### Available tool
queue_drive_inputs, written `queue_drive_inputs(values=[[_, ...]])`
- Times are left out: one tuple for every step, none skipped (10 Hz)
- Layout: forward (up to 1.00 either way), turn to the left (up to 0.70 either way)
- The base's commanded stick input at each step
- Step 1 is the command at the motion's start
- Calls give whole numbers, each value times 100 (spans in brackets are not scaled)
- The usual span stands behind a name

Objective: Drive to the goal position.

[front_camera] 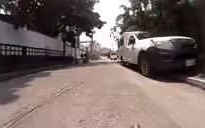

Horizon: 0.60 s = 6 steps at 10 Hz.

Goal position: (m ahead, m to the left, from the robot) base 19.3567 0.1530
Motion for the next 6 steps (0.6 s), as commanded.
queue_drive_inputs(values=[[85,0],[85,0],[85,0],[85,0],[85,0],[85,0]])
